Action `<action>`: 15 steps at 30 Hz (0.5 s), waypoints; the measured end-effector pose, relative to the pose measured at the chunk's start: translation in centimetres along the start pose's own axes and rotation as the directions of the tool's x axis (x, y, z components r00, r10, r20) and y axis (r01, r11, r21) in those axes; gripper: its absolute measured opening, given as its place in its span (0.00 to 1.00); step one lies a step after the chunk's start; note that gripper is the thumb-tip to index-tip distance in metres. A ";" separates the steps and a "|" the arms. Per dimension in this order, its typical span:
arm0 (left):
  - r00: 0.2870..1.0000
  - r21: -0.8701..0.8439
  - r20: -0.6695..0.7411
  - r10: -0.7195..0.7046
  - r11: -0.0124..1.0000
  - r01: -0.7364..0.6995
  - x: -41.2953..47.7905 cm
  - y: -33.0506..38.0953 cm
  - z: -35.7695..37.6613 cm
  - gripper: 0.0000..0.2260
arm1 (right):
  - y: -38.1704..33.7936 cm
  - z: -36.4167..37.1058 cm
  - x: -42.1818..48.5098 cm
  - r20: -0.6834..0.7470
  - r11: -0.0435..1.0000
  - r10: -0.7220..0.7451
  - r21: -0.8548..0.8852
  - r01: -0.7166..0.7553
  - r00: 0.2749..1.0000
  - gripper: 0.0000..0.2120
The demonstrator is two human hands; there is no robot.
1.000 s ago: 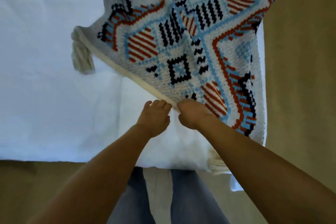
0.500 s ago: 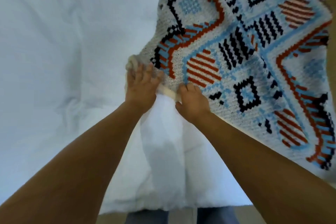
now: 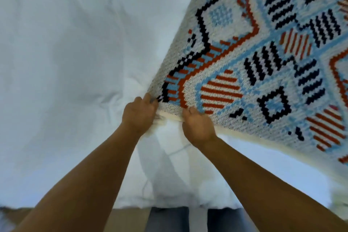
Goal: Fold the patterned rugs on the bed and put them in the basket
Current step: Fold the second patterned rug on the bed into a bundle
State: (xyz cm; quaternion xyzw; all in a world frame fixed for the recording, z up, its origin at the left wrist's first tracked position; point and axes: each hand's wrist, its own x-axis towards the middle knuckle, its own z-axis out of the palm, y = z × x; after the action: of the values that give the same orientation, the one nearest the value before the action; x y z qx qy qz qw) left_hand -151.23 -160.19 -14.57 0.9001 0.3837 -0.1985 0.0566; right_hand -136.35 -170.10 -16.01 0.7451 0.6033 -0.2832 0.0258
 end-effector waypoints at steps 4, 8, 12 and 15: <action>0.953 0.002 0.291 -0.086 0.996 0.089 -9.2 -2.6 4.2 0.24 | -5.8 4.5 -4.2 0.210 0.997 -0.076 0.010 0.075 0.975 0.20; 0.961 -0.025 0.224 -0.163 0.985 0.173 -14.1 -3.2 5.5 0.23 | -8.4 6.3 -6.0 0.238 0.987 -0.149 -0.017 0.158 0.960 0.18; 0.978 0.060 -0.019 -0.207 0.976 0.208 -15.2 -2.5 5.9 0.25 | -7.8 6.0 -6.0 0.215 0.984 -0.174 -0.002 0.178 0.961 0.17; 0.954 0.057 -0.049 -0.297 0.952 0.300 -15.6 -1.7 6.6 0.25 | -6.3 5.5 -6.5 0.161 0.987 -0.159 0.003 0.161 0.974 0.18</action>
State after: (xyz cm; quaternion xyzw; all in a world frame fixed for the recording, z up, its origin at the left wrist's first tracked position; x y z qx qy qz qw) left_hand -164.30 -171.09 -14.26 0.8370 0.5097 -0.1989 -0.0106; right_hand -144.96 -176.24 -15.76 0.6687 0.6586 -0.3406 0.0551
